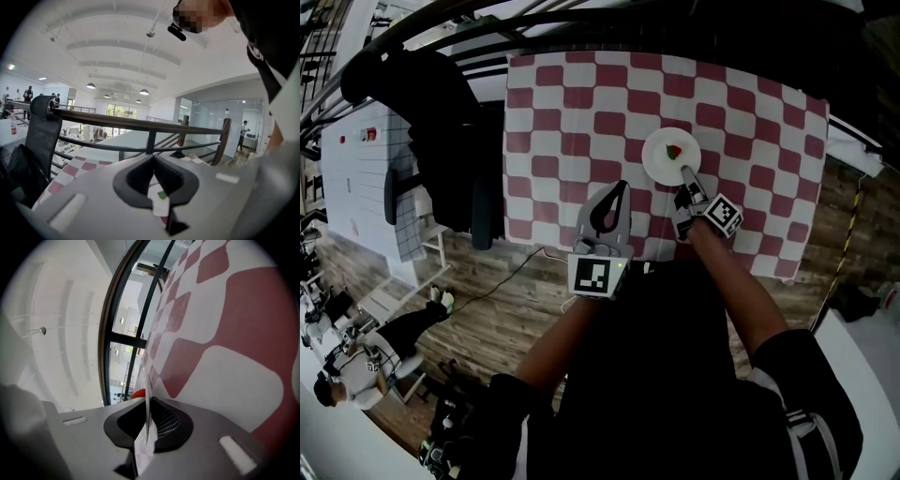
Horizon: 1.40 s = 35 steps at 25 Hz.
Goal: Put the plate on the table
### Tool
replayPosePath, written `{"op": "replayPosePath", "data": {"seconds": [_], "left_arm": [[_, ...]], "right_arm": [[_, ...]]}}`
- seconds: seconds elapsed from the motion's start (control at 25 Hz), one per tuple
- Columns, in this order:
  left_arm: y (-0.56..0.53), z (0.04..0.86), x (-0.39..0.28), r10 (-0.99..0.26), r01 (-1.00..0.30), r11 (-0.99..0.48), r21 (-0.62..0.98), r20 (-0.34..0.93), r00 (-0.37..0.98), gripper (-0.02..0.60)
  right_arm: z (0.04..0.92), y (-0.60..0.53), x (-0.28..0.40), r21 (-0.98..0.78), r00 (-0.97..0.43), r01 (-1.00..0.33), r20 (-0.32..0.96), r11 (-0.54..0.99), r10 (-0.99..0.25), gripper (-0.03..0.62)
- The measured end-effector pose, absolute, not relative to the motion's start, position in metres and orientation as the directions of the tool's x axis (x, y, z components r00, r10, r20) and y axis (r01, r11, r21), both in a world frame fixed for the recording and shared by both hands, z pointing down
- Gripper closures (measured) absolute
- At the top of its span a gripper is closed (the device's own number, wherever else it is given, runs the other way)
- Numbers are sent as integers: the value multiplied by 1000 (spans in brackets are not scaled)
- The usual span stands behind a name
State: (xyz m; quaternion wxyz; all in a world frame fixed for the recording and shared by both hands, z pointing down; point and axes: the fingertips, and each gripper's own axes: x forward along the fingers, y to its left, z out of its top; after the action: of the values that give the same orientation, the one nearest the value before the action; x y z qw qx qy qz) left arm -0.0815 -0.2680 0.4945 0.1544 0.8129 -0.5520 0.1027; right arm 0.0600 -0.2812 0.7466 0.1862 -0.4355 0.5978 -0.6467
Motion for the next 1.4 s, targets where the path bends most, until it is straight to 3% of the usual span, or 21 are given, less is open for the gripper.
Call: {"op": "replayPosePath", "data": {"seconds": [0.44,0.6,0.72,0.96,1.24,1.4], "left_arm": [[-262,495,-88,-872,-939,-316,133,350,343,574],[-259,494,-89,-873,-939,-312,143,348,343,574],[-257,493,-87,-871,-936,-320,145,343,351,574],[-248,486,-85,-873,-931,-335,143,325,364,574],[-229,482,-93,-883,-932,-330,151,299,362,574],[-215,479,-96,-881,-928,-343,143,292,371,574]], "right_arm": [[748,-278,62,-917,-538,-287,393,-277,-746,566],[749,-278,60,-915,-543,-288,399,-283,-739,465],[748,-276,59,-909,-549,-296,413,-294,-727,435],[740,-276,54,-908,-567,-292,417,-300,-710,311],[736,-266,63,-883,-542,-343,464,-319,-701,256],[729,-258,75,-881,-506,-304,472,-363,-722,249]]}}
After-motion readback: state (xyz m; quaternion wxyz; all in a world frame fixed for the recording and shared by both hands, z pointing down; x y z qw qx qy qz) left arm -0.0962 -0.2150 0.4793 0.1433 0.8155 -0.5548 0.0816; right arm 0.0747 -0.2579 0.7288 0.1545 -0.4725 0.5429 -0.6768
